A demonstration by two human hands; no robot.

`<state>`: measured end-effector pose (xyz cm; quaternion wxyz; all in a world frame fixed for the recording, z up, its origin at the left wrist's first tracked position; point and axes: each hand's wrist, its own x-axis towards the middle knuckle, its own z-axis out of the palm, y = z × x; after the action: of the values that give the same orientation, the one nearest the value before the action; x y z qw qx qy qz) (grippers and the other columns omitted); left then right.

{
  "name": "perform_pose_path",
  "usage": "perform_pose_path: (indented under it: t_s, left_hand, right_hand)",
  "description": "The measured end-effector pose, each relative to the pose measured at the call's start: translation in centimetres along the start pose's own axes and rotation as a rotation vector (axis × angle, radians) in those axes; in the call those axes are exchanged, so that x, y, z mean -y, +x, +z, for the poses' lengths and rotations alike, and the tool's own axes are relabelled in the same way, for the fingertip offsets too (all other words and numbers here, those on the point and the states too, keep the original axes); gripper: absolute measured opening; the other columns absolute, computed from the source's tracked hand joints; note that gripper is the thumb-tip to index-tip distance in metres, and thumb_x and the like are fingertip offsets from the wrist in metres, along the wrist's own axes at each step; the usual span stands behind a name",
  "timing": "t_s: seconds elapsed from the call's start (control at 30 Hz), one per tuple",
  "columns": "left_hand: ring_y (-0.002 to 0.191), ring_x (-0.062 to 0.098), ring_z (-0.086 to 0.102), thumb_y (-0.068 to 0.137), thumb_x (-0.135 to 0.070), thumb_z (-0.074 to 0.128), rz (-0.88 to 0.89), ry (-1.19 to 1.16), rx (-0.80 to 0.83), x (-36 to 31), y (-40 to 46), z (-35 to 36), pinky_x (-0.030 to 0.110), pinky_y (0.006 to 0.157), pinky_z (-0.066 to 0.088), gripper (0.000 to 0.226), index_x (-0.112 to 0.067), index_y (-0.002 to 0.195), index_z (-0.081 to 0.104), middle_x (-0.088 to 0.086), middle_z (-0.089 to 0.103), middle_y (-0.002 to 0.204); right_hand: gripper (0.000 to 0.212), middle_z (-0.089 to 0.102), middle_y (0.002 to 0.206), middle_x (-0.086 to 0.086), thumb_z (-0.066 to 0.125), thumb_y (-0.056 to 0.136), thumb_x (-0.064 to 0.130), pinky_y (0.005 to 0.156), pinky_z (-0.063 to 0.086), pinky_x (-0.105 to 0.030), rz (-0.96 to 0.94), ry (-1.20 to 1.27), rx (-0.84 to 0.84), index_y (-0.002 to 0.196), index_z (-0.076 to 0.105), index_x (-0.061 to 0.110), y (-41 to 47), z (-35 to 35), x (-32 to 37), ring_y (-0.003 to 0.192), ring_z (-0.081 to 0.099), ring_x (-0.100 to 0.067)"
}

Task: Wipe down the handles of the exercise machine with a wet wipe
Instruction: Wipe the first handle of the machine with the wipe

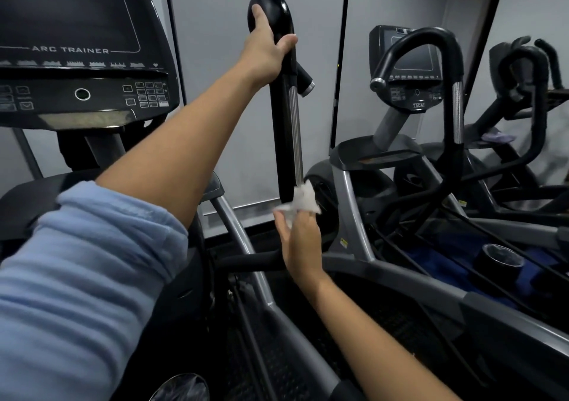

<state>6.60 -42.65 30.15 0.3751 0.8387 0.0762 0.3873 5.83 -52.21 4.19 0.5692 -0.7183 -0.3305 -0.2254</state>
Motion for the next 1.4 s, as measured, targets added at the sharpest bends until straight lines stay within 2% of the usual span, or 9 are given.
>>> perform_pose_path:
  t_s: [0.17,0.33,0.47,0.63,0.87,0.97,1.13,1.3,1.4]
  left_hand:
    - [0.139,0.025,0.028,0.097,-0.028,0.045,0.004,-0.001,0.002,0.1,0.1,0.1,0.029,0.112,0.026,0.079,-0.008,0.147,-0.012,0.012,0.022,0.154]
    - [0.14,0.025,0.027,0.097,-0.029,0.045,0.015,0.006,0.012,0.3,0.1,0.0,0.031,0.113,0.026,0.079,-0.008,0.147,-0.013,0.012,0.02,0.154]
    - [0.139,0.025,0.029,0.097,-0.029,0.045,0.02,0.008,-0.006,0.2,0.1,0.1,0.029,0.111,0.027,0.079,-0.007,0.147,-0.012,0.013,0.023,0.153]
    - [0.139,0.025,0.028,0.098,-0.029,0.045,0.023,0.018,-0.001,0.2,0.2,0.0,0.027,0.109,0.027,0.079,-0.007,0.147,-0.012,0.012,0.023,0.153]
    - [0.14,0.024,0.026,0.098,-0.029,0.044,0.031,0.016,0.018,0.4,0.3,0.0,0.028,0.111,0.026,0.079,-0.006,0.147,-0.014,0.012,0.021,0.154]
    - [0.139,0.024,0.028,0.098,-0.029,0.044,0.035,0.015,0.018,0.4,0.2,0.1,0.028,0.111,0.027,0.079,-0.007,0.147,-0.014,0.011,0.023,0.153]
    - [0.137,0.026,0.031,0.097,-0.029,0.045,0.022,0.008,0.005,0.3,0.1,0.0,0.034,0.113,0.028,0.08,-0.008,0.147,-0.013,0.013,0.024,0.152]
    - [0.137,0.026,0.032,0.097,-0.03,0.044,0.013,0.024,0.003,0.1,-0.1,0.0,0.034,0.113,0.029,0.079,-0.008,0.147,-0.012,0.013,0.026,0.152]
    - [0.137,0.026,0.032,0.098,-0.029,0.044,0.012,0.039,-0.005,0.0,-0.3,-0.1,0.032,0.111,0.028,0.078,-0.008,0.147,-0.012,0.012,0.027,0.152]
  right_hand:
    - [0.03,0.065,0.091,-0.009,0.063,0.089,0.022,0.083,0.051,-0.037,0.257,0.109,0.011,0.106,0.056,-0.002,-3.7,1.1,-2.2,0.085,0.063,-0.014]
    - [0.041,0.057,0.105,0.005,0.064,0.088,0.01,0.087,0.037,-0.001,0.115,0.168,-0.009,0.126,0.05,0.001,-0.5,0.2,0.0,0.098,0.051,0.006]
    - [0.026,0.061,0.104,-0.007,0.061,0.09,0.019,0.097,0.047,-0.027,0.359,0.19,0.048,0.112,0.056,0.007,-3.6,1.4,-1.8,0.101,0.061,-0.014]
    - [0.087,0.043,0.141,-0.02,0.065,0.087,0.018,0.104,0.032,-0.008,0.556,0.449,0.005,0.148,0.003,0.02,-6.4,3.3,-2.5,0.131,0.044,-0.009]
    - [0.017,0.063,0.086,-0.004,0.065,0.088,0.012,0.072,0.05,-0.02,0.181,0.186,0.042,0.1,0.058,0.002,-0.7,-0.1,-0.5,0.076,0.064,-0.007]
    - [0.03,0.054,0.077,-0.006,0.062,0.091,0.021,0.055,0.038,-0.007,0.081,0.012,0.111,0.066,0.046,0.016,2.8,-1.4,2.2,0.061,0.051,-0.015]
    - [0.018,0.058,0.091,-0.002,0.063,0.089,0.021,0.072,0.04,-0.003,0.038,0.033,0.055,0.097,0.059,0.006,1.3,-0.4,1.0,0.08,0.057,-0.013]
    - [0.032,0.052,0.073,-0.002,0.053,0.094,0.036,0.051,0.033,-0.011,-0.005,-0.074,0.106,0.073,0.057,0.012,5.8,-0.6,3.2,0.058,0.048,-0.008]
    - [0.04,0.061,0.1,-0.015,0.046,0.096,0.041,0.064,0.047,-0.027,-0.047,-0.216,0.084,0.095,0.069,0.009,10.0,0.0,5.0,0.088,0.059,-0.026]
